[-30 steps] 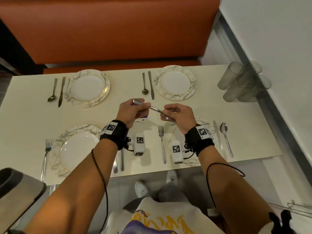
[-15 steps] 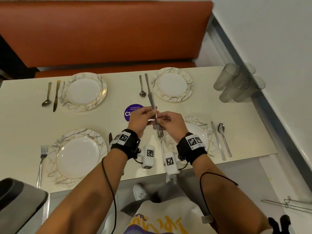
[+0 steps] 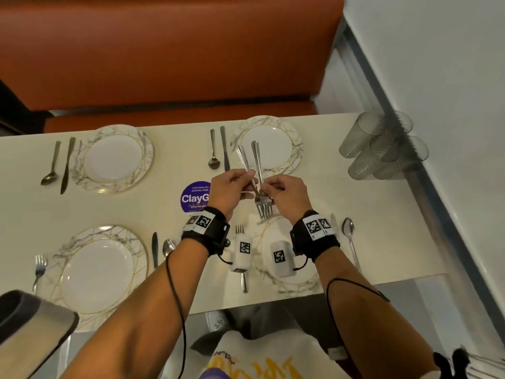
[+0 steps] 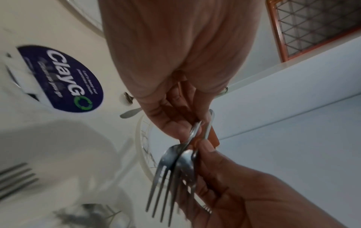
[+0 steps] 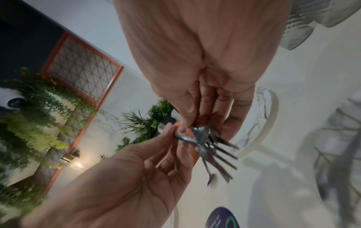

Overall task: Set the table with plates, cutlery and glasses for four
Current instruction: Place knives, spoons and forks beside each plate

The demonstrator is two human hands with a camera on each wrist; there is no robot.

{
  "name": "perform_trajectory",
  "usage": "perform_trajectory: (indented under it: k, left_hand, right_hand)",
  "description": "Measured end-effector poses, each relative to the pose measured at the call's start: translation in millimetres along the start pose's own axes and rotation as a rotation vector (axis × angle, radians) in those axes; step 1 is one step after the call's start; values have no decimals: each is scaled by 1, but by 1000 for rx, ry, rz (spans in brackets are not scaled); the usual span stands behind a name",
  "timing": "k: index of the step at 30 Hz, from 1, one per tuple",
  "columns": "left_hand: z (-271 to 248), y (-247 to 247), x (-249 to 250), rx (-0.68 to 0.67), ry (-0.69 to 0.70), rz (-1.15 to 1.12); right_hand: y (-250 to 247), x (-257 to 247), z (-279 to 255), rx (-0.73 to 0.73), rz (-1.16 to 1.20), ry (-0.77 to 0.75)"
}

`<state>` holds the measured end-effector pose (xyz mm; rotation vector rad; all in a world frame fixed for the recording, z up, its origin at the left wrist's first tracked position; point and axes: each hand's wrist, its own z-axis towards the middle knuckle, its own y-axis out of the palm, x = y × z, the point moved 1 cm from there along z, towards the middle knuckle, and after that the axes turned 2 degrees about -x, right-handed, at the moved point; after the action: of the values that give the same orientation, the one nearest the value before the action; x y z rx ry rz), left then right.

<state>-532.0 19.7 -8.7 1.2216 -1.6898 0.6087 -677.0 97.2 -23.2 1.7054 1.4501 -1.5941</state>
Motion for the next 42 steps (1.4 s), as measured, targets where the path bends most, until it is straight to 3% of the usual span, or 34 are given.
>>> perform_trajectory:
  k: [8,11,16,29,42]
  left_hand:
    - [45,53,4,57,-57,69]
    - [55,66,1,63,-76,110]
    - [66,76,-3,90,-75,143]
    - [87,78,-1,136,-126,160]
    - [91,74,-2,143,-132,140]
  right_hand:
    - [-73,22,92,87,63,49]
    - [-95,41,131,157,-62,122]
    - [-112,72,175,156,-213,256]
    - [-110,105,220,222,-247,258]
    - [-110,102,249,212,-226,275]
